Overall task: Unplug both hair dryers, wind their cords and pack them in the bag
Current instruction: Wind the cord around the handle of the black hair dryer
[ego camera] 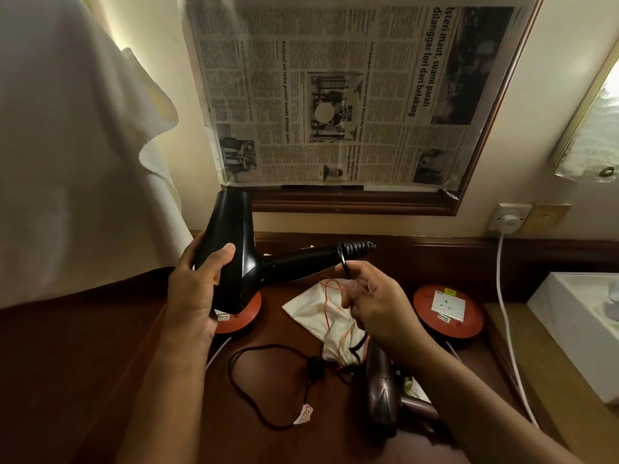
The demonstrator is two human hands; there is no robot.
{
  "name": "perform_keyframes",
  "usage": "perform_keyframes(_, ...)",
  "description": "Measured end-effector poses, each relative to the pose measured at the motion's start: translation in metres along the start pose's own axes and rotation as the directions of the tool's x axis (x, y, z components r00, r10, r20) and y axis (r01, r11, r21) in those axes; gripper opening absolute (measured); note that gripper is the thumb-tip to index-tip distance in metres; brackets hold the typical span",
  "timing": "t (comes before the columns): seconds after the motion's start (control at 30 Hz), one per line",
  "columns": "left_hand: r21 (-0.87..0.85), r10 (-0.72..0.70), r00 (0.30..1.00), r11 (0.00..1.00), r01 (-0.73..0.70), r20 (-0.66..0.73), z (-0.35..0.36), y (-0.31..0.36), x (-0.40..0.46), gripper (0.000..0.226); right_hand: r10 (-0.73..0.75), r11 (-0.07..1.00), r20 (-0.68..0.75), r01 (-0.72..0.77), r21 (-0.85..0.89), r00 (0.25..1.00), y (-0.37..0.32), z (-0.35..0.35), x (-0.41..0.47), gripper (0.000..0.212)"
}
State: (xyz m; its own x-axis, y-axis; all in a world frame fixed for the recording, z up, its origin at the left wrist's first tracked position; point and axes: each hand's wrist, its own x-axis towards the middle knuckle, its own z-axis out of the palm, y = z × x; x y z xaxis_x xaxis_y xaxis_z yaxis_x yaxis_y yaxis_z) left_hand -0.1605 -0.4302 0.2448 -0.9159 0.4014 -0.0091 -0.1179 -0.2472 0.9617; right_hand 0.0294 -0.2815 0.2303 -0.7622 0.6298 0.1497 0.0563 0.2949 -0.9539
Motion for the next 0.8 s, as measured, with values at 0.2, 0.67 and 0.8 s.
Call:
perform_keyframes(0.2,-0.060,-0.057,0.998,0.997,0.057,-0.007,-0.001,-0.001,-0.001,0.046,0.199,0.840,0.225,-0.284,0.462,0.954,0.008,0.002,0.000,0.024)
perform_keyframes(0.67,-0.071,-0.109,0.992,0.991,0.113,0.060,-0.003,0.008,-0.006,0.060,0.031,0.693,0.458,-0.349,0.631,0.889,0.047,0.005,-0.006,0.025)
perform_keyframes(0.8,-0.064,-0.125,0.988,0.989,0.131,0.094,-0.005,0.010,-0.007,0.058,0.038,0.855,0.393,-0.234,0.463,0.919,0.048,0.003,-0.001,0.024)
